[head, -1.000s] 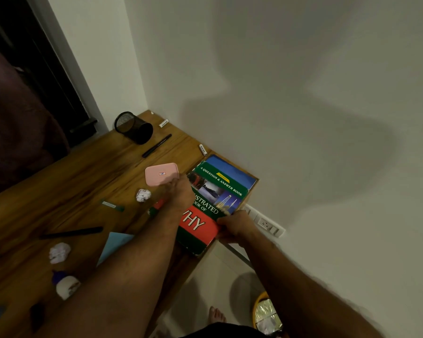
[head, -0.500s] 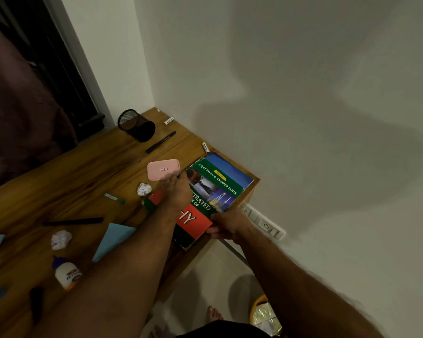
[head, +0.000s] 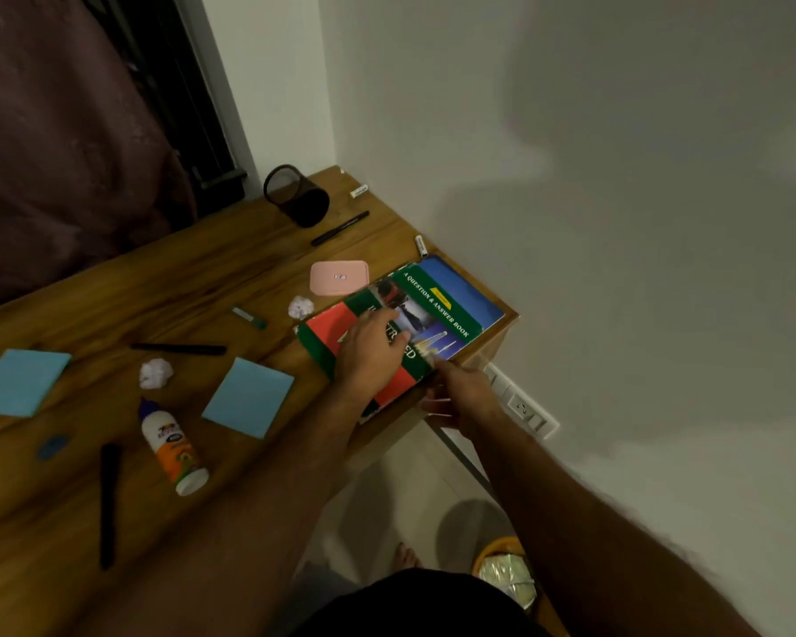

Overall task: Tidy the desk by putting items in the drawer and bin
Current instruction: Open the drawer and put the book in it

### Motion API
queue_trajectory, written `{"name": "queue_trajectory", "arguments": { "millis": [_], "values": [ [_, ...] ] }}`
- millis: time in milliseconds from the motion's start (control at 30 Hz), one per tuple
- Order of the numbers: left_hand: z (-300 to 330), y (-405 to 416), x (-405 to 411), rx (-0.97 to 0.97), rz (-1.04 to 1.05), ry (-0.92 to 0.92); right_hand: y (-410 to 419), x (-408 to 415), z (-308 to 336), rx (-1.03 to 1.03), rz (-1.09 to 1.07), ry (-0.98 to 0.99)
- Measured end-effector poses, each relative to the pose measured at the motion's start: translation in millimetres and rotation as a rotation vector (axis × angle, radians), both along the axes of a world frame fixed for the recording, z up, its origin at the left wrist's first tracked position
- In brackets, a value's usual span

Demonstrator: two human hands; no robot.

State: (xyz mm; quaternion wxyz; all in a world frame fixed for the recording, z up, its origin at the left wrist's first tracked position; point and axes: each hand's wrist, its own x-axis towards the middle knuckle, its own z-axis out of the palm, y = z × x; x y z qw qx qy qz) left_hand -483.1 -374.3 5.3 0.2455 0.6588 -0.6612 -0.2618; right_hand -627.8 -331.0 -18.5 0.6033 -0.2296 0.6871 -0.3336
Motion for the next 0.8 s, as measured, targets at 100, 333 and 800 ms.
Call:
{"name": "queue_trajectory", "arguments": {
  "millis": [100,333,800],
  "values": [
    [3.3,25.4,-2.8,0.015,0.095,0.218,8.0,1.9,-6.4,0.015,-0.069,-0.006],
    [-11.0,92.6,2.9,0.157,0.245,0.599,34.3,19.1,-26.2,0.115,-0.111,-0.004],
    [-96.5,203.9,29.9,0.94,0.94,1.502,63.8,20.1,-71.3,0.309,-0.026,-0.155]
  ]
}}
